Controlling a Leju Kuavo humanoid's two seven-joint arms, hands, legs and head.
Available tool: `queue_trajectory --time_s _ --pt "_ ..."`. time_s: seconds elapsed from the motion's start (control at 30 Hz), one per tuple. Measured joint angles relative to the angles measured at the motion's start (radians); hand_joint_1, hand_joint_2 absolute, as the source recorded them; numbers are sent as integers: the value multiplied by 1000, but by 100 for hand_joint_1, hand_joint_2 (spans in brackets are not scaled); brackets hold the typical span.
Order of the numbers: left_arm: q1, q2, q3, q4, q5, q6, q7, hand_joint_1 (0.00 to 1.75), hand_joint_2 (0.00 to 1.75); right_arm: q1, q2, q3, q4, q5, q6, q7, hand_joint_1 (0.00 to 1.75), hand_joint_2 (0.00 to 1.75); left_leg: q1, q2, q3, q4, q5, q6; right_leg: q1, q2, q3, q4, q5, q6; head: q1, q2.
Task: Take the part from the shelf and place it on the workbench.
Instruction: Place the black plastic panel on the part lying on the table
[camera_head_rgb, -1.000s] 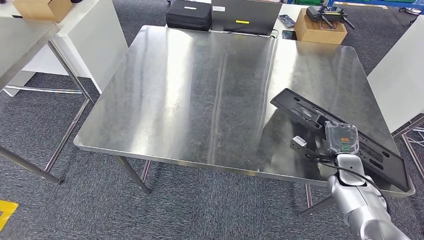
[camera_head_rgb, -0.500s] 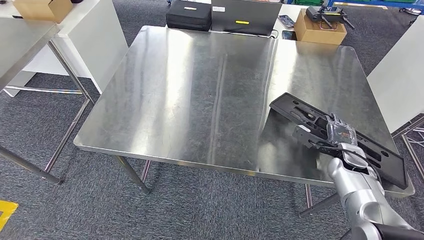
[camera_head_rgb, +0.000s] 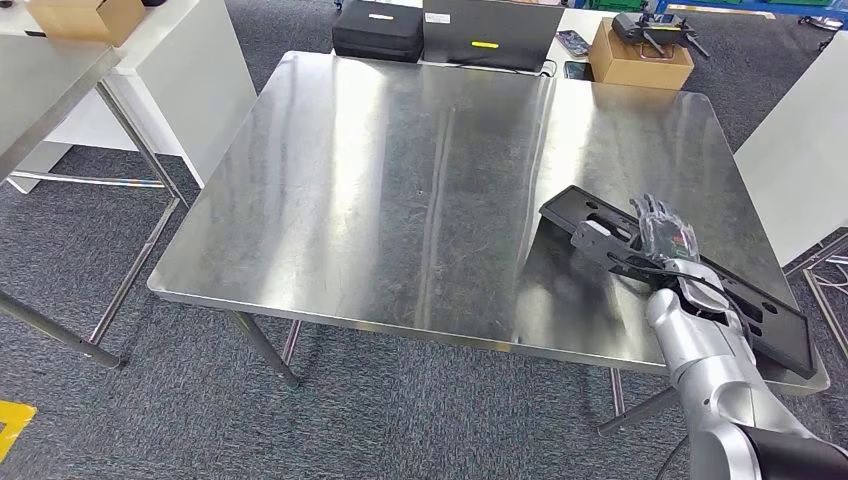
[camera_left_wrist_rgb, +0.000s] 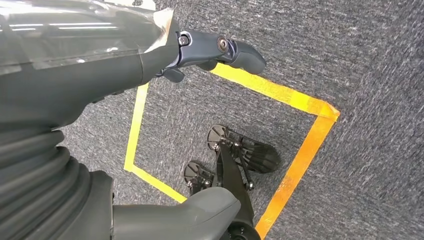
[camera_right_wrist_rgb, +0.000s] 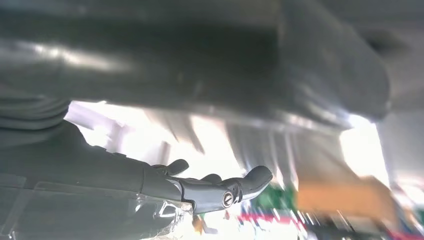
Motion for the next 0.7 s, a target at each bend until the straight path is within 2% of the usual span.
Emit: queue_trajectory --time_s 0.23,0.5,0.63,0.7 --pt "0 0 2 0 3 5 -12 0 175 45 53 138 -279 11 -18 -14 0 0 2 0 1 0 0 0 0 0 -1 0 0 0 0 0" --pt "1 -1 2 0 3 9 -24 0 175 145 70 278 -581 46 -97 -9 0 0 3 1 1 0 0 0 0 0 -1 0 0 0 0 0" --pt "1 -1 3 0 5 16 -30 0 0 255 70 336 -770 80 -175 -5 0 0 4 -2 2 0 -1 -2 0 -1 -6 -1 -3 0 0 0" --pt "2 -1 5 0 10 21 -31 0 0 348 67 360 -886 113 -252 -1 0 0 5 -3 4 0 -3 -4 0 -3 -6 -1 -5 0 0 0"
